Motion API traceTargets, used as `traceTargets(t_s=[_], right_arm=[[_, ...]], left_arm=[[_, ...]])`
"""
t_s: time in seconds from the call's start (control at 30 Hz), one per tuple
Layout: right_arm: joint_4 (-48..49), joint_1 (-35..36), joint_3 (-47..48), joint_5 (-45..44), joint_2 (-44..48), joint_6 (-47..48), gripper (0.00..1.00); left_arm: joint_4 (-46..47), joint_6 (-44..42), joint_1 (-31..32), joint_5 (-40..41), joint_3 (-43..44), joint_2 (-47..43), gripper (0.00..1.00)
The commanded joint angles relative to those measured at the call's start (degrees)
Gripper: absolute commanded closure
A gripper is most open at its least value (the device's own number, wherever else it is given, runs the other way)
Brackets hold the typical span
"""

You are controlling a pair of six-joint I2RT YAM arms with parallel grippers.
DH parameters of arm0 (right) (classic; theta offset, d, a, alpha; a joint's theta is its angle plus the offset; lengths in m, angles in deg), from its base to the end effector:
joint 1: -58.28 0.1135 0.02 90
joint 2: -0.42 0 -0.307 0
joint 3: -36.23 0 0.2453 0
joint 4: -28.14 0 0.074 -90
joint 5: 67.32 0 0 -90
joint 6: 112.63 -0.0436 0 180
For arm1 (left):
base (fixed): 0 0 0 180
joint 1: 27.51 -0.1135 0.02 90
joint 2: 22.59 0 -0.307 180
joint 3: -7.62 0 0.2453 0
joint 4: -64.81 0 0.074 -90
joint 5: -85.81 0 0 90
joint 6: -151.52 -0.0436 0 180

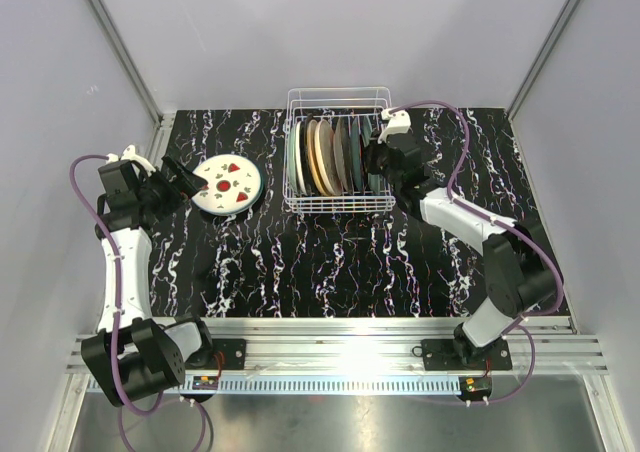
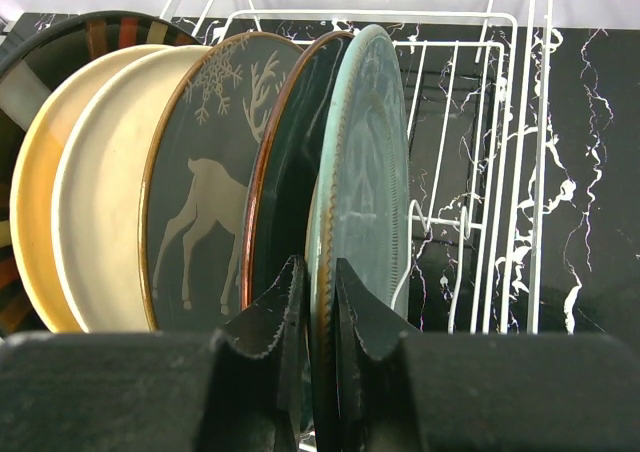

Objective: Load the plates into the dish rack
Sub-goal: Insert the plate into the dish rack, then grab a plate with the left arm

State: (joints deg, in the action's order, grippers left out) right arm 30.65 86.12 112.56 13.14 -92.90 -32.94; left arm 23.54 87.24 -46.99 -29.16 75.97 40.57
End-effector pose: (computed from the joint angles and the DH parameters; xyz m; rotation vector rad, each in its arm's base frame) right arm 0.3444 0.1737 0.3191 -0.1618 1.8244 0.3185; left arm 0.2111 0.0552 0.3428 -0.6082 2.0971 -0.5398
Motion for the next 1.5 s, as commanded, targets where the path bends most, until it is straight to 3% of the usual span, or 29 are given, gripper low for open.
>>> traceTargets(t_s=[0.0, 0.37, 0.63, 0.8, 1.07, 1.27, 1.47], right_arm=[[5.7, 0.0, 2.4, 0.7, 1.3, -0.8, 0.84], [4.1, -0.1, 2.8, 1.5, 3.7, -0.2, 0.6], [2.5, -0.1, 2.3, 1.2, 7.8, 0.4, 0.58], [1.1, -0.1, 1.2, 1.5, 11.7, 1.2, 0.56], [-0.1, -0.1, -2.0, 3.1, 18.7, 1.4, 0.52], [-2.4, -0.1, -5.0, 8.5, 23.6, 2.3, 0.52], [-3.2, -0.1, -10.0, 7.5, 28.7, 2.2, 0.51]], left_arm=[[2.6, -0.5, 0.1, -1.2, -0.1, 0.3, 0.01], [2.5, -0.7, 0.1, -1.1, -0.1, 0.3, 0.01], [1.9, -0.8, 0.1, -0.3, 0.0, 0.2, 0.01], [-0.6, -2.0, 0.2, 5.4, 0.8, -1.3, 0.01], [-0.7, -2.2, 0.1, 8.2, 0.5, -2.5, 0.01], [-2.0, -1.4, 0.1, 9.9, 0.8, -0.7, 0.01], [-2.2, -0.7, -0.4, 9.1, 1.1, 3.7, 0.01]])
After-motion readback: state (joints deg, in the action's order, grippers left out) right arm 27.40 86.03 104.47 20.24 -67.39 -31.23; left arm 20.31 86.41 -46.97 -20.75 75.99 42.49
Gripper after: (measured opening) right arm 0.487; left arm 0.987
